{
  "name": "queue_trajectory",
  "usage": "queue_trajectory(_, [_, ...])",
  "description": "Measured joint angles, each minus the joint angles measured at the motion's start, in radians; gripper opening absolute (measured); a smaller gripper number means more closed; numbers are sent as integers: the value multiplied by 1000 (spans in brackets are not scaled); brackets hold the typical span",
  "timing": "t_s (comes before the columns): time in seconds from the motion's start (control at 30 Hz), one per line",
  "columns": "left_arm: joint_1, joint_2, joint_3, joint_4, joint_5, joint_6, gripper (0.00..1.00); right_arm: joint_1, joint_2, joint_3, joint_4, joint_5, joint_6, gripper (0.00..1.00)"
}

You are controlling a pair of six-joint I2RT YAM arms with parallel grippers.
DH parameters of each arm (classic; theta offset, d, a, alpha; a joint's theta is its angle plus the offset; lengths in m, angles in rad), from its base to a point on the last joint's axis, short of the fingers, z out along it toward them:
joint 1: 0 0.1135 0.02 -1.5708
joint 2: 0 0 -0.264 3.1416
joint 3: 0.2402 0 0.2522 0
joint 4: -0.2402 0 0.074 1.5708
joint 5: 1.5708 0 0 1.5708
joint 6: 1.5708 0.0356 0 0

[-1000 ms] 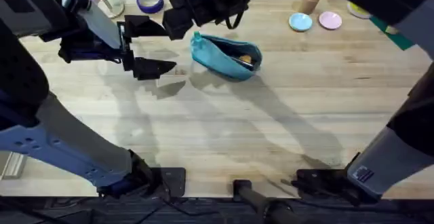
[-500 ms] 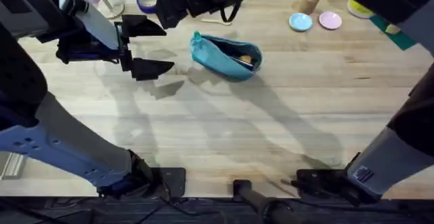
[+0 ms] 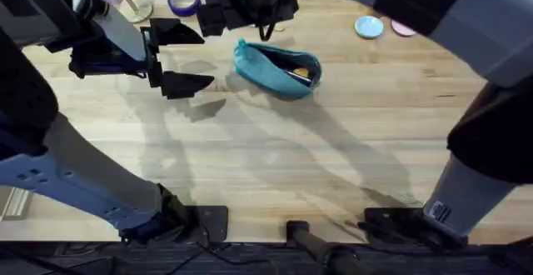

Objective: Unzip the bag, pick up the pens from the table one at a time and place them inside, then zip the bag closed.

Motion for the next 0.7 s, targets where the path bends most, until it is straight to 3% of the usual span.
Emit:
queue_trajectory(0.53, [0,0,0,0,0,0,993,67,113,-10,70,151,60,996])
queue_trajectory(0.7, [0,0,0,0,0,0,993,67,134,-13,87,166,66,909])
